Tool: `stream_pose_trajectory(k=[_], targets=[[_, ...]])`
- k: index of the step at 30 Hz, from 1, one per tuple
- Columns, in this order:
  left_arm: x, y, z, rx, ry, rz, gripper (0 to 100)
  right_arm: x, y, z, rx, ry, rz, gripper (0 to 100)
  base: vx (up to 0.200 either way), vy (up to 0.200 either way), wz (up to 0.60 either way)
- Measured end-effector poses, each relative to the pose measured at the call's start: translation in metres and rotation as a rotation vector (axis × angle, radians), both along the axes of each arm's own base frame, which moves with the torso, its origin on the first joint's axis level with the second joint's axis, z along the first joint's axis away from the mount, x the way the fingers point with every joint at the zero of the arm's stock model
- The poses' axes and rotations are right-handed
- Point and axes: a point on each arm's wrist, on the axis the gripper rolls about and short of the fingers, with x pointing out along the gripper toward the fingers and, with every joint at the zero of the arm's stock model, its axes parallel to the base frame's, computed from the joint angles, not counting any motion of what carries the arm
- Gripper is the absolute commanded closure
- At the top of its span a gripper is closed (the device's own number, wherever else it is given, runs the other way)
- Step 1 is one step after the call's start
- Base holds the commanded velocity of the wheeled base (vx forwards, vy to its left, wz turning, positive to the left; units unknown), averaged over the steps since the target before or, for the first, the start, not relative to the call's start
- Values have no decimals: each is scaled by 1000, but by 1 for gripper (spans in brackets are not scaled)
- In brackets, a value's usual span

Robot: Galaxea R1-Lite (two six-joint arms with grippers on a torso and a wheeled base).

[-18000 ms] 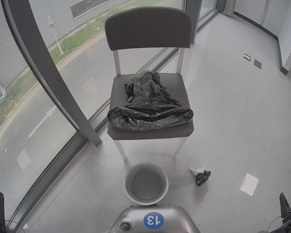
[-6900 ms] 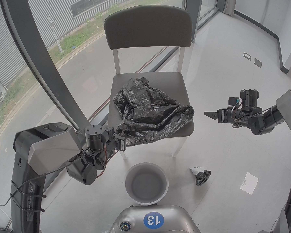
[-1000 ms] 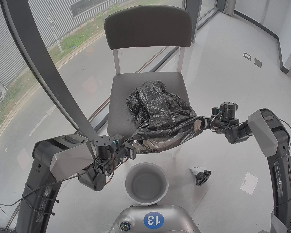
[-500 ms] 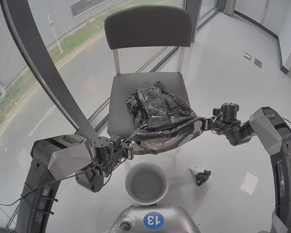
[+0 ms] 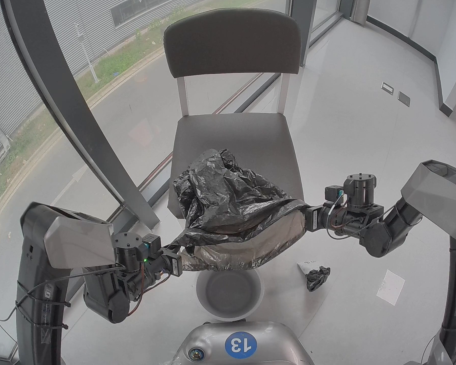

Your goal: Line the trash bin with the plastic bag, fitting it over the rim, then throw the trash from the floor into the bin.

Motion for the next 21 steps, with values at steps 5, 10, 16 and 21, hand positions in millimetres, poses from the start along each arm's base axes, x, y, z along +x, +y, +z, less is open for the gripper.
stream_pose_trajectory(k=[5,10,16,21], targets=[[-15,7,19,-6,0,-2,100,-40,30,18,28,-1,82,100,0,0,0],[-35,12,29,-3,31,-34,100,-75,45,25,29,20,149,100,0,0,0],[-66,20,34,5,107,-92,100,-113,52,19,18,43,210,100,0,0,0],[-88,25,47,0,127,-132,100,-139,59,15,4,37,236,100,0,0,0]])
